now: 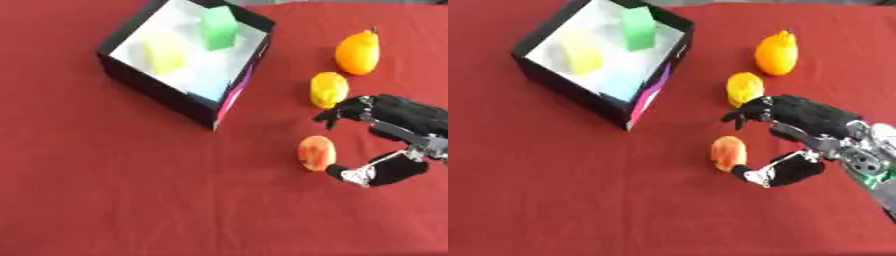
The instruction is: Pick up objects on the table and place them in the box.
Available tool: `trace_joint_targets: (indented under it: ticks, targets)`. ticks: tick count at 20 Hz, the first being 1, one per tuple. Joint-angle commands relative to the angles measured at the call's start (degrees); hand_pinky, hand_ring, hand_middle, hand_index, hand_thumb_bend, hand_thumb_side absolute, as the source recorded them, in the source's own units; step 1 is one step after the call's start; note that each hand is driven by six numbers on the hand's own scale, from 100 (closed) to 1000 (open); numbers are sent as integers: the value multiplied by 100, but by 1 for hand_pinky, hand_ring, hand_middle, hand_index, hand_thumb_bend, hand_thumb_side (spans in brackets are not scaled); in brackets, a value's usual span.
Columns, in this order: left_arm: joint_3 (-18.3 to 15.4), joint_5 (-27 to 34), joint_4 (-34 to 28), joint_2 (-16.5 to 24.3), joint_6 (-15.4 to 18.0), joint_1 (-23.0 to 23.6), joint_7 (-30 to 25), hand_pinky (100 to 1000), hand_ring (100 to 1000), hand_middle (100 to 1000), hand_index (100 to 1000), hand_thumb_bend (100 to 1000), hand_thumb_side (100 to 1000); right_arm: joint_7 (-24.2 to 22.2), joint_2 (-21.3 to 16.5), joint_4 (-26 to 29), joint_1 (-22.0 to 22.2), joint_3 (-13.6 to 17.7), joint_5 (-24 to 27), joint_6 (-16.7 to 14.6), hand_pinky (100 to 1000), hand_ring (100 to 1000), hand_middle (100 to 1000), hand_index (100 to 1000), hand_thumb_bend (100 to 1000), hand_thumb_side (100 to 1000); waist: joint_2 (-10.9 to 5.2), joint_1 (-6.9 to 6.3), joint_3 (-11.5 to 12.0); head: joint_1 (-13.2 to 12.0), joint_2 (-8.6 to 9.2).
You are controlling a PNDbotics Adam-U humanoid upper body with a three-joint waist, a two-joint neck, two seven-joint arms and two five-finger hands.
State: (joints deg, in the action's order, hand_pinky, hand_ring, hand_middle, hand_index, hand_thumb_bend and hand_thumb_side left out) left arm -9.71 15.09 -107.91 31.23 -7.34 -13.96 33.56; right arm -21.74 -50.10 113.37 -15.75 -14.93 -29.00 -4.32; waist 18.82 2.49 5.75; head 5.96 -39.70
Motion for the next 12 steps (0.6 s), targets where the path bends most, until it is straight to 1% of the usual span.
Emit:
trace_joint_targets:
  ticks: [1, 5, 7, 9, 12]
  targets:
    - [-45, 30, -44, 72, -19, -5, 6, 780, 729, 683, 780, 250, 591, -82, -84, 122, -78, 19, -115, -31, 761, 724, 645, 856, 428, 405, -92, -11, 9, 25, -13]
    - [-50, 30, -62, 57, -20, 0, 21, 779, 727, 680, 778, 250, 591, -114, -36, 122, -81, -30, -437, 15, 752, 657, 640, 845, 459, 457, -80, -4, 31, 52, -17]
    - [-53, 26, -70, 48, -17, 8, 26, 779, 725, 678, 777, 249, 591, -97, -11, 120, -72, -53, -595, 58, 747, 632, 638, 840, 458, 465, -73, -1, 41, 60, -15]
    - [-59, 15, -80, 38, -11, 17, 30, 778, 723, 676, 774, 248, 591, -56, 17, 111, -75, -72, -733, 73, 742, 616, 638, 836, 458, 473, -65, 1, 48, 67, -10]
    - [-63, -2, -87, 20, -19, 28, 38, 777, 721, 674, 773, 245, 591, 7, 65, 46, -93, -116, -920, 67, 741, 619, 643, 837, 459, 477, -50, 0, 60, 88, 3]
